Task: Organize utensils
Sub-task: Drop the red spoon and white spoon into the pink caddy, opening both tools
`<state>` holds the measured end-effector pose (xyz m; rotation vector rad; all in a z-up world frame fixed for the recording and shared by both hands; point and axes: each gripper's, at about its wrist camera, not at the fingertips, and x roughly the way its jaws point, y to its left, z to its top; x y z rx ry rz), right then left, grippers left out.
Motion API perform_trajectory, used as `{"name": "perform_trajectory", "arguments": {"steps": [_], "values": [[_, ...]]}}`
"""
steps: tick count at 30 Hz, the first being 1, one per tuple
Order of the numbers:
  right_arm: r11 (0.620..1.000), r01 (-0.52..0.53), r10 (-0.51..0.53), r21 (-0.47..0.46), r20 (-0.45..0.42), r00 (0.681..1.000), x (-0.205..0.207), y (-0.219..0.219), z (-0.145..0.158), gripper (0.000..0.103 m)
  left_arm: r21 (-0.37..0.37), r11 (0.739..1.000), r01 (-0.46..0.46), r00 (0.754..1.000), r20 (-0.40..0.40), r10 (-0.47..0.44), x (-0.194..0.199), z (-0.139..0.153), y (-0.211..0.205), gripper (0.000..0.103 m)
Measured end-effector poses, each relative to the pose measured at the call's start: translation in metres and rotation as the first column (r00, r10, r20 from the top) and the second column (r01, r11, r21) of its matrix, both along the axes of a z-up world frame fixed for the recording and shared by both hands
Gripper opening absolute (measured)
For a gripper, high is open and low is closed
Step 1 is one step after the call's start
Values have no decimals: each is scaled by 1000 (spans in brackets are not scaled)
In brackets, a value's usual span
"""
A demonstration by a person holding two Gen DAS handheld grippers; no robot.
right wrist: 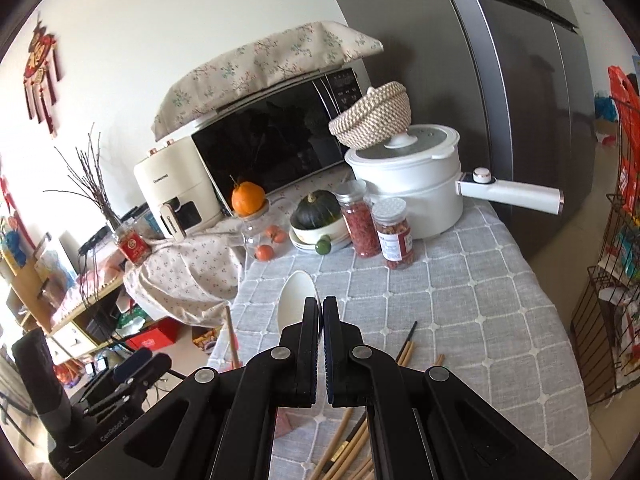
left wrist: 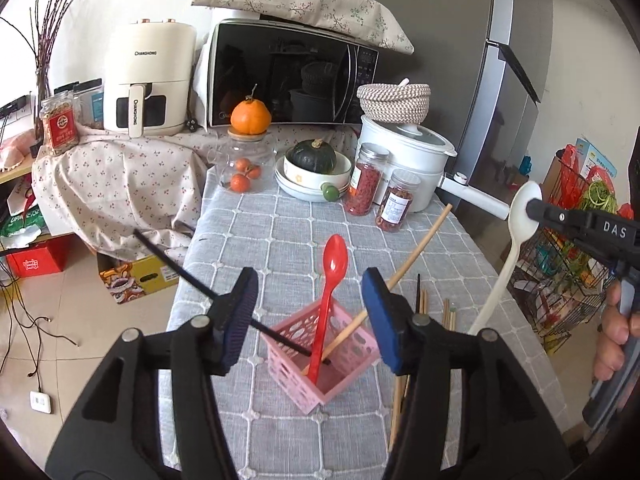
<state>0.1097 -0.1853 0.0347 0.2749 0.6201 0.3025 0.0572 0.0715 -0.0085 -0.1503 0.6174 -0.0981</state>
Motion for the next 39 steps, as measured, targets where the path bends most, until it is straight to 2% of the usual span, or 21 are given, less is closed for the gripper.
{"name": "perform_trajectory", "arguments": {"steps": [4,8,12,13,16,20,28,33,37,39], "values": [[1000,5,-5,3,78,997,-7,13,10,2,21,1000,12,997,-72,-11,-8,-10,11,62],[1000,-7,7,-5,140,990,-13,33,12,2,28,1000,3,982,-188,2,-7,-30,22,62],[997,-34,46,-65,200,979,-18,63,12,2,53,999,6,968,-251,8,-9,-42,25,63],[996,-40,56,-81,212,976,-19,70,11,2,68,998,11,966,-260,7,-11,-44,24,67],[992,-59,83,-115,215,973,-19,90,2,2,101,994,32,956,-295,-1,-12,-50,21,73],[987,-55,87,-154,206,975,-16,110,-14,2,113,992,47,941,-339,-5,-11,-57,21,74],[975,-30,84,-221,242,967,-19,136,-32,3,101,994,49,933,-359,-10,-11,-60,23,75],[975,-50,97,-215,214,972,-17,138,-39,4,100,994,47,936,-353,-9,-11,-58,22,76],[981,-77,109,-177,179,978,-15,129,-41,17,101,994,49,937,-350,-11,-10,-57,19,77],[984,-80,108,-157,179,978,-16,123,-36,20,96,994,53,937,-348,-17,-10,-55,17,78]]}}
